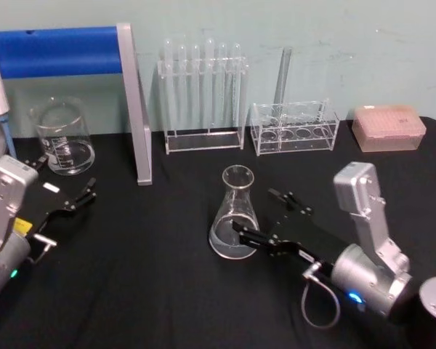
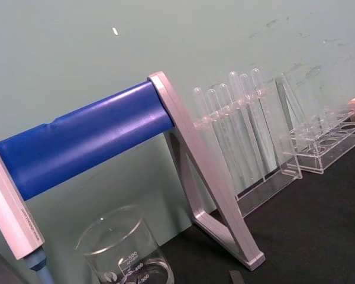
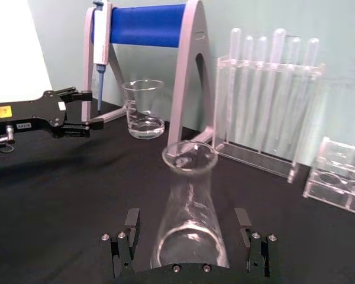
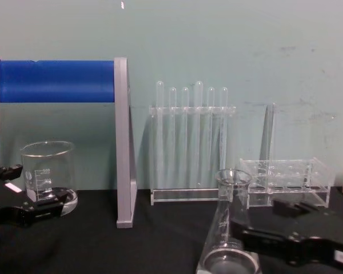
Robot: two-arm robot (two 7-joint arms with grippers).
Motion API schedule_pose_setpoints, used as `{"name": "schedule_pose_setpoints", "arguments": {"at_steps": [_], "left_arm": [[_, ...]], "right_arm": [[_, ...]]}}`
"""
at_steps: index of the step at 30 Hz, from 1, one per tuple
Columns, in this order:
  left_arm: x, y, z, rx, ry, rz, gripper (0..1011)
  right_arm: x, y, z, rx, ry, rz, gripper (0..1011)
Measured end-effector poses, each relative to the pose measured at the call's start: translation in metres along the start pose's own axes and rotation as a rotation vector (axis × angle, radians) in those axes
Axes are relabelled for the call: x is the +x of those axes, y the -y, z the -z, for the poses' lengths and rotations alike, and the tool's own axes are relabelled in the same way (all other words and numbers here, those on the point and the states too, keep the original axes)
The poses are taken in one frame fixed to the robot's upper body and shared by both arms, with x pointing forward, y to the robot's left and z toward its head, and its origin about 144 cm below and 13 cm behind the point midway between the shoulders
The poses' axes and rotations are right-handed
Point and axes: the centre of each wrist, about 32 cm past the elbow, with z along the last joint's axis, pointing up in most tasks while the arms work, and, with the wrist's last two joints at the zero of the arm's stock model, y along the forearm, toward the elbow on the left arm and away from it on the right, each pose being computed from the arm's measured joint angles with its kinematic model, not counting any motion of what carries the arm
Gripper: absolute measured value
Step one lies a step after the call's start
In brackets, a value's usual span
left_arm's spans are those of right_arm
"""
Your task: Grasp the erlenmeyer flask with one hand, shake it three times, then place it back.
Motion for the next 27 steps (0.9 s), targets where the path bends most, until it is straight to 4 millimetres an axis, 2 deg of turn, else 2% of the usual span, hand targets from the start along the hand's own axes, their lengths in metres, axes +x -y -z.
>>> {"name": "schedule_pose_setpoints", "arguments": {"at_steps": [7, 13, 18, 27], "left_arm": [[0.0, 0.0, 0.0, 0.0, 0.0, 0.0, 1001], [0.0, 0.0, 0.0, 0.0, 0.0, 0.0, 1001], [0.0, 0.0, 0.0, 0.0, 0.0, 0.0, 1001], [0.0, 0.0, 0.0, 0.0, 0.0, 0.0, 1001]], "right_arm": [[0.006, 0.026, 0.0, -0.014, 0.002, 0.055, 1000], [0.018, 0.034, 0.001, -0.022, 0.014, 0.152, 1000], [0.026, 0.03, 0.001, -0.015, 0.039, 0.211, 1000], [0.044, 0.004, 0.001, 0.007, 0.153, 0.315, 1000]]}}
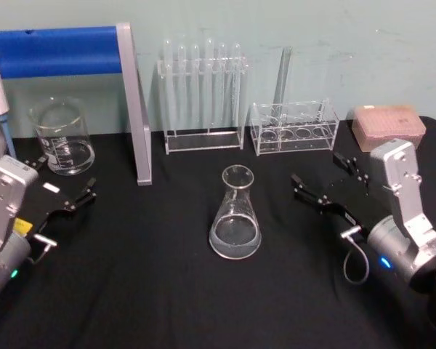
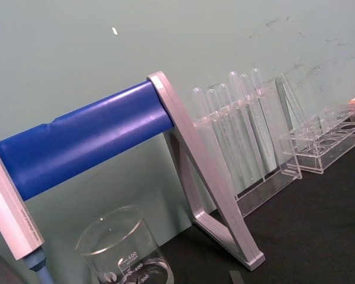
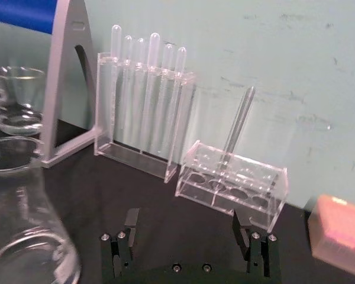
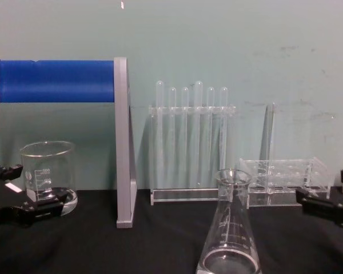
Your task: Grasp the erlenmeyer flask with one hand, shake it three times, then place it back.
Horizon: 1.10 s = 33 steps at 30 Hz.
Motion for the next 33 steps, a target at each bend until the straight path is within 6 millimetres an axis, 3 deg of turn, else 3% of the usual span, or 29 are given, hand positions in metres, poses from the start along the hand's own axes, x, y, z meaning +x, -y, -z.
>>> {"name": "schedule_pose_setpoints", "arguments": {"at_steps": [10, 33], "left_arm": [[0.0, 0.0, 0.0, 0.0, 0.0, 0.0, 1001], [0.0, 0.0, 0.0, 0.0, 0.0, 0.0, 1001]], "right_arm": [[0.002, -0.023, 0.007, 0.013, 0.11, 0.019, 1000], [0.002, -0.021, 0.006, 0.013, 0.102, 0.019, 1000]]}}
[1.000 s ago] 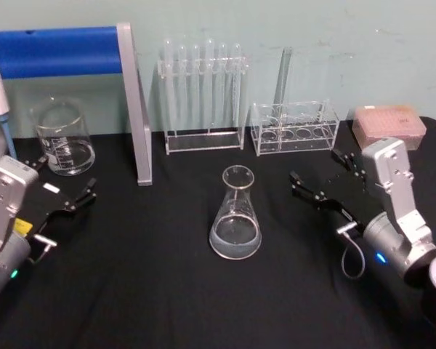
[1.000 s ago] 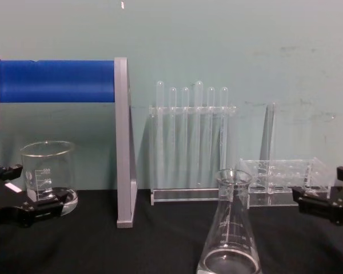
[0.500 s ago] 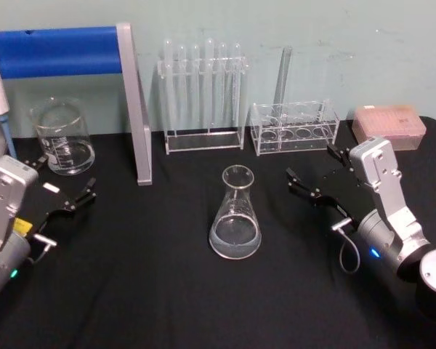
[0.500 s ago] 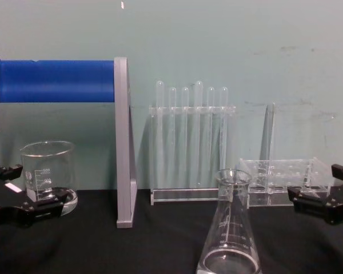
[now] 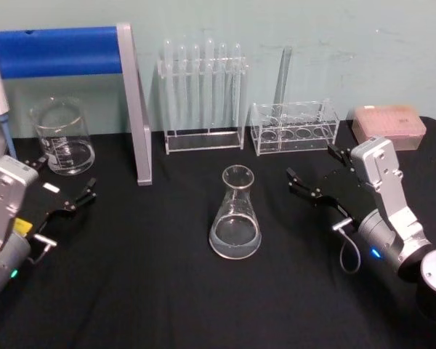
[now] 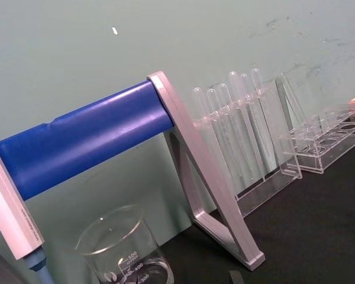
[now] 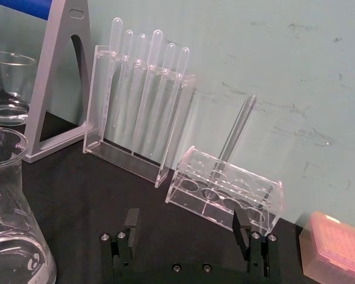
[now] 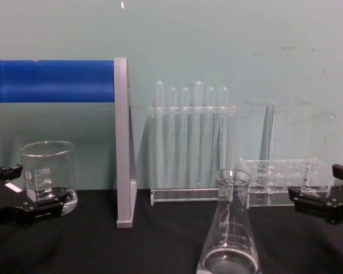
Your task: Grasp the erlenmeyer flask with one hand, shake it three times, then place it back.
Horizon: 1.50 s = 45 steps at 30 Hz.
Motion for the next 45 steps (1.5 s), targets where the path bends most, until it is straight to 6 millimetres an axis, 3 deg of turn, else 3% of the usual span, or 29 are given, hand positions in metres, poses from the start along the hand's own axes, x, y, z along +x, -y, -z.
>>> {"name": "schedule_pose_setpoints", "arguments": {"at_steps": [45], "left_arm": [[0.0, 0.0, 0.0, 0.0, 0.0, 0.0, 1001]], "right_arm": [[-0.0001, 0.0004, -0.0001, -0.001, -0.002, -0.001, 1000]]}}
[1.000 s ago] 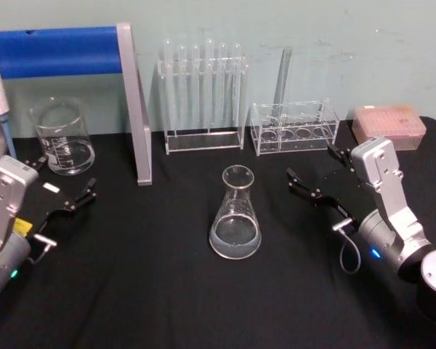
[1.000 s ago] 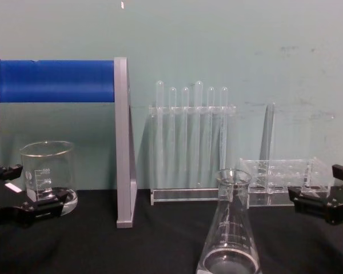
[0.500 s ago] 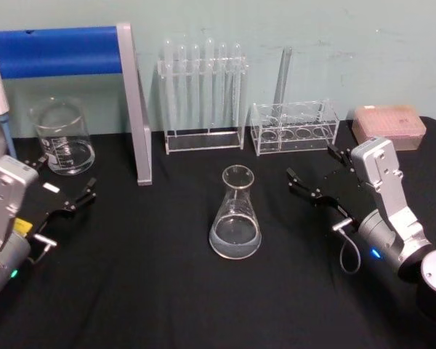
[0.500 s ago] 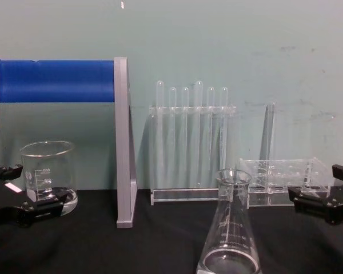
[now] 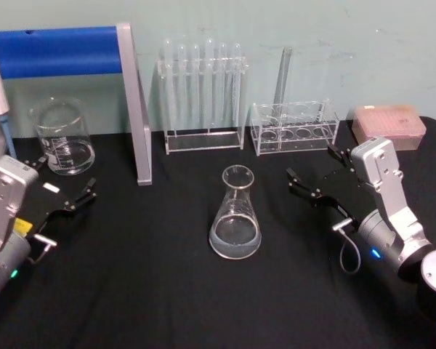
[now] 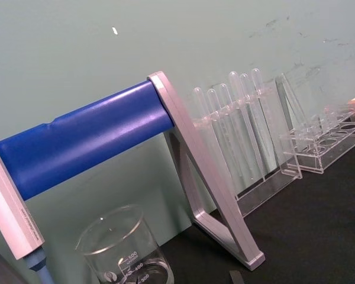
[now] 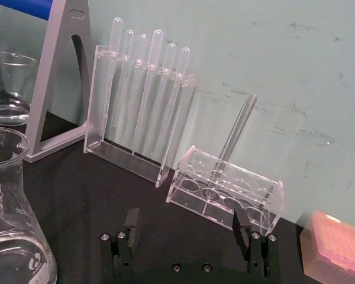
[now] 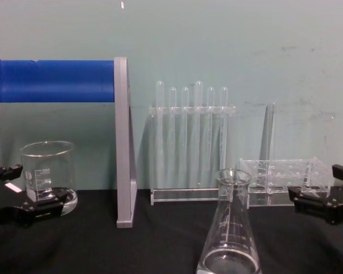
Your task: Grasp the erlenmeyer flask with one hand, shake it three times, then place it back.
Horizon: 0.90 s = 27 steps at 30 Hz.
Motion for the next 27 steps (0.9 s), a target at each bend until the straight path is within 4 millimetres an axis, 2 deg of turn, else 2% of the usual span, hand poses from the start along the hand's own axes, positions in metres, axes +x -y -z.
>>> {"name": "schedule_pose_setpoints", "arguments": {"at_steps": [27], "left_arm": [[0.0, 0.0, 0.0, 0.0, 0.0, 0.0, 1001]], "right_arm": [[0.0, 0.0, 0.0, 0.0, 0.0, 0.0, 1000]]}}
